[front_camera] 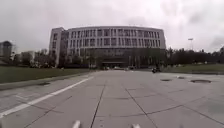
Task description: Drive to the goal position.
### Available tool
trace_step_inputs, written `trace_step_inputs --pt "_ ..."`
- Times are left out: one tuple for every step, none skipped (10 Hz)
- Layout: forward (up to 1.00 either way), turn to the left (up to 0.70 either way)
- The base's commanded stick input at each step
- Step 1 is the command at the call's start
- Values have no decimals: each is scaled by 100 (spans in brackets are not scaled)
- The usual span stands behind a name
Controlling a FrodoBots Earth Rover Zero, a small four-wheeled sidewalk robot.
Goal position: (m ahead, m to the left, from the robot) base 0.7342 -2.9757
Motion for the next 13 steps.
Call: trace_step_inputs --pt "9 0" --pt "9 0" --pt "9 0" --pt "9 0" --pt "9 0" --pt "9 0" --pt "9 0" --pt "9 0" --pt "9 0" --pt "9 0" --pt "9 0" --pt "9 0" --pt "9 0"
